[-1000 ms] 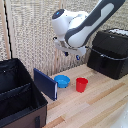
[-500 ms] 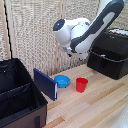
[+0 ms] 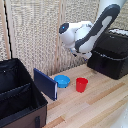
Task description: Gently grip the air fryer handle with your gripper and kindly pull it open by sliding your gripper away from the base. Gradually bring your gripper in line with the blue bowl and gently capture it, without tightening your grip too much. Securely place the blue bowl inside the opened air fryer with a steady position. Liberate your robot's gripper, and withdraw your gripper from the proximity of the air fryer.
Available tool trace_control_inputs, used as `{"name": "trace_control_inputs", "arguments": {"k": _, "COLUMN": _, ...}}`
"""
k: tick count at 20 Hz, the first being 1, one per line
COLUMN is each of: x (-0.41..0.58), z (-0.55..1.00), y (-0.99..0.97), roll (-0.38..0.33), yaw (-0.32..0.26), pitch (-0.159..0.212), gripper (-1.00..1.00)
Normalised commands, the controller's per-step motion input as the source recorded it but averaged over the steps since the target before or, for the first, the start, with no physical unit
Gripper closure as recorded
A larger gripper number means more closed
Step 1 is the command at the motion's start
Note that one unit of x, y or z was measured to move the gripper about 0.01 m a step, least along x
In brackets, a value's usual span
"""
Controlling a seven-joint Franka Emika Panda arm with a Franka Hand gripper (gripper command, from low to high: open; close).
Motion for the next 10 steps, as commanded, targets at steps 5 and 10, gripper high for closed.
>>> {"name": "trace_control_inputs", "arguments": {"k": 5, "x": -0.245, "z": -0.38, "y": -0.59, "roll": -0.082, "yaw": 0.036, "pitch": -0.05, "gripper": -1.0}}
{"name": "trace_control_inputs", "arguments": {"k": 10, "x": -0.233, "z": -0.27, "y": -0.7, "roll": -0.035, "yaw": 0.054, "pitch": -0.031, "gripper": -1.0}}
